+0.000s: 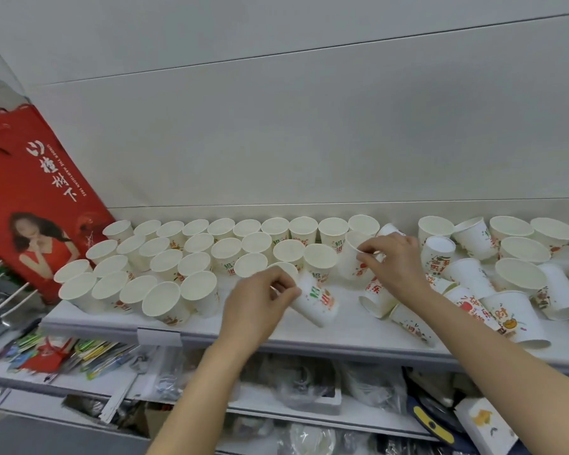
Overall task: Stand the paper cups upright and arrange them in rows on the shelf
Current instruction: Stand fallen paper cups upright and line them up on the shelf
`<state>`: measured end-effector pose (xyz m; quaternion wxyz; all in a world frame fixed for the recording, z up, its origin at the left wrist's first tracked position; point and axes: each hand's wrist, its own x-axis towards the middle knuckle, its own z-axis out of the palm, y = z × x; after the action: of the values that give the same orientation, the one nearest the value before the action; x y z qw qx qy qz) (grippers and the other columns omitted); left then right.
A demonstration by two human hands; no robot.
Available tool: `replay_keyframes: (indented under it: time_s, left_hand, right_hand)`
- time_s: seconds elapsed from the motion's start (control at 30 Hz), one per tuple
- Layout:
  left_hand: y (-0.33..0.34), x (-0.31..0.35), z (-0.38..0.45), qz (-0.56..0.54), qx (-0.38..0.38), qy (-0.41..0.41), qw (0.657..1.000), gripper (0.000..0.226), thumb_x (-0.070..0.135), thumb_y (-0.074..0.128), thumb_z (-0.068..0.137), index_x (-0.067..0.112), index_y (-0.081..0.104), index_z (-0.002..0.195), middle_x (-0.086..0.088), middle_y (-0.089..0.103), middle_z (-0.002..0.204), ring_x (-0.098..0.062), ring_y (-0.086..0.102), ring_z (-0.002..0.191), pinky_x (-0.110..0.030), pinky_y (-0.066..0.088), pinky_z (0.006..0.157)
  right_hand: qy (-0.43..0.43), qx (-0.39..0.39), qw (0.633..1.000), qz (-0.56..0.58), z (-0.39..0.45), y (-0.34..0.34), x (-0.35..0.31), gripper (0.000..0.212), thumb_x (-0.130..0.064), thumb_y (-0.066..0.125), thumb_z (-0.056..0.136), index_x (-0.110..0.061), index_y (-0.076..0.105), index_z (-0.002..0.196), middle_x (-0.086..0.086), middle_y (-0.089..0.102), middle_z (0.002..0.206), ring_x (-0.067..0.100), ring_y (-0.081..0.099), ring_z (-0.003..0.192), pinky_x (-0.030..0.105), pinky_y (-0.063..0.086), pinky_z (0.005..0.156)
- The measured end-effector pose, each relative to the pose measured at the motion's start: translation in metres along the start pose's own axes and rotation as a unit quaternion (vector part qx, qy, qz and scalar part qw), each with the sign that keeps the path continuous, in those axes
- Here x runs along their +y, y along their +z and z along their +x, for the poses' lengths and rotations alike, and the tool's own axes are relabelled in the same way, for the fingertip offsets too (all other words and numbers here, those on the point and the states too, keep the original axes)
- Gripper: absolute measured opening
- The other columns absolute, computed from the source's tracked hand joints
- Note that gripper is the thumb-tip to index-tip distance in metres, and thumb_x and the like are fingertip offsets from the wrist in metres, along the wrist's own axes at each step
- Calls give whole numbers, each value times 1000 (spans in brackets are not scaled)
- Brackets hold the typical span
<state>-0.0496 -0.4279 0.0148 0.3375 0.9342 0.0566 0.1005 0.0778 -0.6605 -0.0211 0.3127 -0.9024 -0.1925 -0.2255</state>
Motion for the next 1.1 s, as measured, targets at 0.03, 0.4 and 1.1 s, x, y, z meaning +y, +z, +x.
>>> replay_keyframes:
  time_s: [0.03, 0.4, 1.1]
  left_hand:
    - [-15, -11, -2, 28, 15, -7, 999, 9, 34, 71, 84, 32, 63, 79, 20, 65, 76, -2, 60, 72, -29, 51, 71]
    - [-36, -83, 1, 224, 20, -18, 974, 6, 34, 63, 89, 28, 59, 89, 9, 67, 87, -18, 62, 84, -35, 52, 69]
    - [40, 34, 39, 182, -28, 203, 962, 29, 41, 56, 93, 36, 58, 122, 14, 59, 125, -12, 54, 111, -34, 48, 84]
  right_hand:
    - [1, 8, 1000, 17, -4, -2, -3, 7, -20, 72, 79, -26, 71, 78, -17, 66, 74, 14, 56, 81, 40, 30, 85]
    - [-105, 24, 992, 66, -60, 20, -51, 10, -34, 66, 79, -25, 70, 78, -14, 65, 74, 17, 53, 79, 37, 33, 73]
    - [-126, 30, 986, -106, -68, 2, -17, 19, -22, 75, 77, -18, 70, 95, -3, 66, 93, 21, 51, 90, 33, 37, 77]
